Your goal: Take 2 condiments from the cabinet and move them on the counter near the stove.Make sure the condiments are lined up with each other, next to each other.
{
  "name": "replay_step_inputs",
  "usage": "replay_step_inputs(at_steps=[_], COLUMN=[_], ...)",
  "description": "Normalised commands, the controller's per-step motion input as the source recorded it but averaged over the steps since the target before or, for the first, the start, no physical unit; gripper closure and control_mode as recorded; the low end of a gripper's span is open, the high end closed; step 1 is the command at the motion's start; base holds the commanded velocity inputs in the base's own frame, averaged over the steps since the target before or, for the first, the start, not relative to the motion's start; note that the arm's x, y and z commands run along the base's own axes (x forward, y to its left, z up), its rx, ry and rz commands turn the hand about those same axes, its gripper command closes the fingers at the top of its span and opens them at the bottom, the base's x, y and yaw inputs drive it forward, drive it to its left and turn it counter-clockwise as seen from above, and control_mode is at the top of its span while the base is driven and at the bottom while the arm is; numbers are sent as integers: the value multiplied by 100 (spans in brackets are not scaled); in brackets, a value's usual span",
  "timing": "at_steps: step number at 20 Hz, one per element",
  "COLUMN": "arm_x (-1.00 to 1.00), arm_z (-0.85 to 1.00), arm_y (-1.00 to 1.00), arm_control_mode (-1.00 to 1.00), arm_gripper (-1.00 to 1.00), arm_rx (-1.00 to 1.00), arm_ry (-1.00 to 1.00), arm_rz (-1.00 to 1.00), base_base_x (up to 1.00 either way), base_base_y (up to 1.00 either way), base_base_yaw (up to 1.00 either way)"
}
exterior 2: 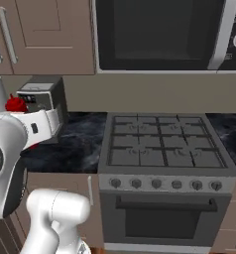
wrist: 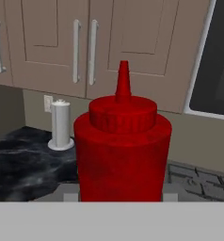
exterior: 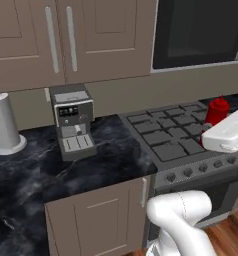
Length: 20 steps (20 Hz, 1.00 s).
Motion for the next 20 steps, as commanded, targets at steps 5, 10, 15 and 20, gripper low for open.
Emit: replay_step_inputs(at_steps=[5, 10, 15, 20], arm_x=[0, 0, 0, 0], arm_z=[0, 0, 0, 0], arm_y=[0, 0, 0, 0], arm_control_mode=[100, 100, 100, 100], arm_gripper=[100, 100, 100, 100], arm_rx=[0, 0, 0, 0], arm_ry=[0, 0, 0, 0], arm_rz=[0, 0, 0, 0], base_base_x=[0, 24, 46, 25], base_base_y=[66, 40, 35, 50], base_base_yaw=[0, 0, 0, 0])
